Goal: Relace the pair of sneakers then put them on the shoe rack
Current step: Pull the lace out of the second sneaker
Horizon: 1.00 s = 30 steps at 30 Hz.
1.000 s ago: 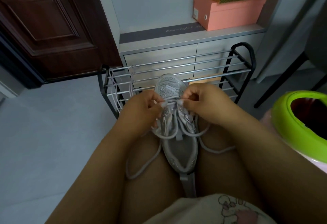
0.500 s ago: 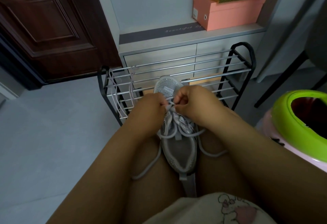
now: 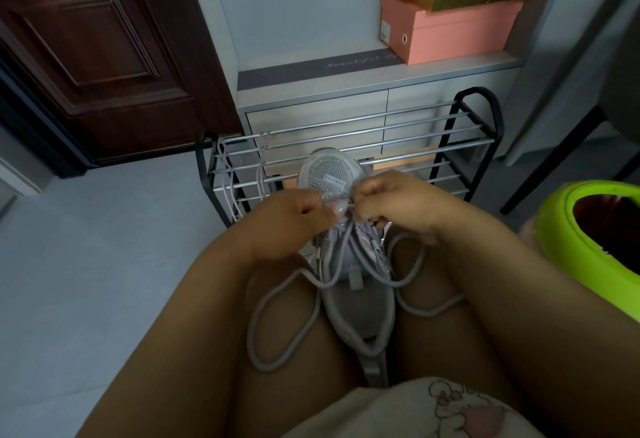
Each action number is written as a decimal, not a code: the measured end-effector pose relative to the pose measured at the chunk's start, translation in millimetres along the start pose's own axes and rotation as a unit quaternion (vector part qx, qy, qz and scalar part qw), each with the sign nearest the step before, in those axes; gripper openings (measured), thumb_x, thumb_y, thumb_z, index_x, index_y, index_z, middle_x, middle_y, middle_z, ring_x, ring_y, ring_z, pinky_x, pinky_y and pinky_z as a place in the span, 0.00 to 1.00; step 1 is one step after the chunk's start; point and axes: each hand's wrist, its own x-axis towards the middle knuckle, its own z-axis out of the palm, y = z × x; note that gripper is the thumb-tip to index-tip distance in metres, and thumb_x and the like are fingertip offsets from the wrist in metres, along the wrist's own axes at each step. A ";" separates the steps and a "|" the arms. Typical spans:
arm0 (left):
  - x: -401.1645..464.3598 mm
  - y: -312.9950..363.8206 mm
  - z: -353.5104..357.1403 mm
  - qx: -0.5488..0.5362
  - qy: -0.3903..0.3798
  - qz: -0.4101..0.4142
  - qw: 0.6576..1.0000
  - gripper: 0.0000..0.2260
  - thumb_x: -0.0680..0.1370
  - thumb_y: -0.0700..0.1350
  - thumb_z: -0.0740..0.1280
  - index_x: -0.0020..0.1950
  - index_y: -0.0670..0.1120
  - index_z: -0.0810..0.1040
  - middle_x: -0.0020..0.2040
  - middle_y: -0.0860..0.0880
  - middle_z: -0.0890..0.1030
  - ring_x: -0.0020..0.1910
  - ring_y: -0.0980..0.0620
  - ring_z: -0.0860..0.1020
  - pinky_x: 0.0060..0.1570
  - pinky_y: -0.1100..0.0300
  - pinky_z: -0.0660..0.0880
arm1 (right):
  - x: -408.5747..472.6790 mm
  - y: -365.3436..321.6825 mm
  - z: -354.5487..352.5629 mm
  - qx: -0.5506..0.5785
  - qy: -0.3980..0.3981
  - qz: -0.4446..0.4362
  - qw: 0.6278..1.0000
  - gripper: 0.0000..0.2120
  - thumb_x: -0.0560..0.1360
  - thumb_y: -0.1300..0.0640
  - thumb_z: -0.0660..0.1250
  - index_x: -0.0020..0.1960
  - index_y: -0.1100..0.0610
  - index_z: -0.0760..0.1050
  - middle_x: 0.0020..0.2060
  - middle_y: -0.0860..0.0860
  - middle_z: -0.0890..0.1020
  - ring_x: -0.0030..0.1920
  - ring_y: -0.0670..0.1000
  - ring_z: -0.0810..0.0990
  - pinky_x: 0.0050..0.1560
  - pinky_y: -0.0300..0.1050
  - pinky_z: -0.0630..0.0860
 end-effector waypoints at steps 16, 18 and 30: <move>-15.1 -37.6 -11.4 -0.493 0.161 -0.069 0.852 0.17 0.79 0.44 0.60 0.30 0.42 0.71 0.20 0.52 0.63 0.19 0.56 0.58 0.24 0.64 0.57 | -5.9 28.3 -36.3 0.435 0.033 -0.016 0.900 0.08 0.70 0.64 0.64 0.36 0.55 0.67 0.17 0.45 0.63 0.19 0.43 0.60 0.27 0.37 0.71; -22.1 -37.5 -21.3 -0.341 0.216 -0.092 0.910 0.17 0.79 0.45 0.62 0.31 0.41 0.72 0.23 0.49 0.65 0.21 0.54 0.60 0.25 0.63 0.60 | -7.7 32.0 -45.8 0.353 0.100 -0.044 0.929 0.11 0.73 0.67 0.63 0.37 0.54 0.68 0.18 0.45 0.63 0.19 0.43 0.58 0.24 0.35 0.62; -27.3 -27.6 -15.1 0.009 0.225 0.015 0.974 0.06 0.78 0.47 0.65 0.41 0.54 0.76 0.40 0.54 0.77 0.38 0.57 0.75 0.37 0.72 0.71 | -9.9 31.9 -41.1 -0.073 0.197 -0.168 0.963 0.07 0.70 0.60 0.73 0.38 0.57 0.74 0.35 0.48 0.72 0.34 0.41 0.68 0.37 0.32 0.66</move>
